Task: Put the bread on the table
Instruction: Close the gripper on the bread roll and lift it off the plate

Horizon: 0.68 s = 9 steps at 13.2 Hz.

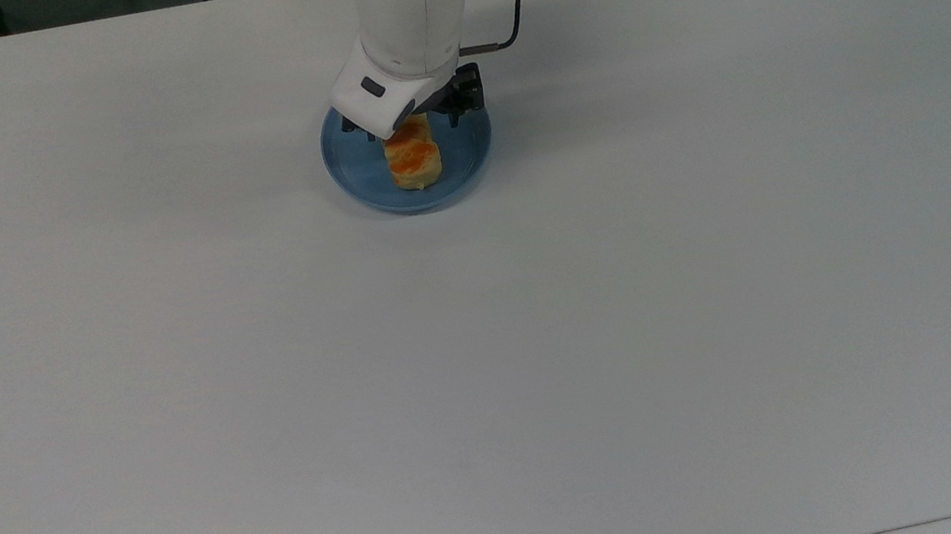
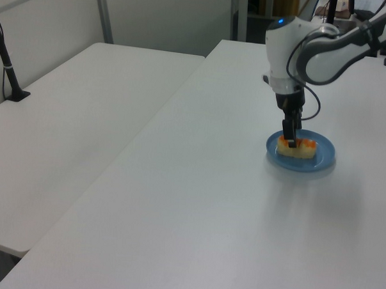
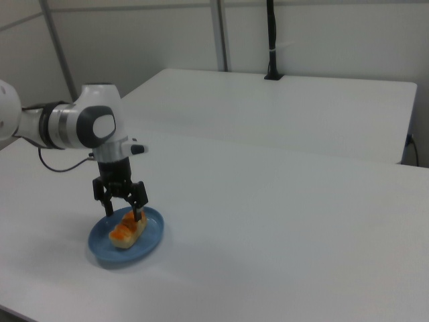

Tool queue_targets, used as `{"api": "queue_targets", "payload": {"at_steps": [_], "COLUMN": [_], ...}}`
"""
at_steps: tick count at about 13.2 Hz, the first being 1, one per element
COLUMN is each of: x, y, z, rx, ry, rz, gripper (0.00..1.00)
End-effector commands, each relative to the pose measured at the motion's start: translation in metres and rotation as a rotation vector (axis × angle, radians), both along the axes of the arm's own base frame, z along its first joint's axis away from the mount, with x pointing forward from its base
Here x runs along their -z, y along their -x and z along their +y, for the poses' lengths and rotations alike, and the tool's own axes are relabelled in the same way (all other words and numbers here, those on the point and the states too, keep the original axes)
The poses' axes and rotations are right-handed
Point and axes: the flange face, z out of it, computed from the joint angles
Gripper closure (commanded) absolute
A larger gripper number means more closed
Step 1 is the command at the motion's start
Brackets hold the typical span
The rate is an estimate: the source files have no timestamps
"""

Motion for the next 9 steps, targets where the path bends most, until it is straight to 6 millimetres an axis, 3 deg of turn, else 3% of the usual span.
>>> {"api": "queue_targets", "payload": {"at_steps": [1,2,7,8,9], "x": [0.025,0.035,0.034,0.028,0.023], "y": [0.013,0.014,0.013,0.014,0.016], "z": [0.000,-0.001,0.000,-0.001,-0.001], "rx": [-0.061,-0.068,-0.068,-0.067,-0.064], "ry": [0.023,0.028,0.028,0.029,0.031], "rz": [-0.012,-0.006,-0.012,-0.013,-0.004], "gripper": [0.00,0.05,0.63,0.69,0.70]}}
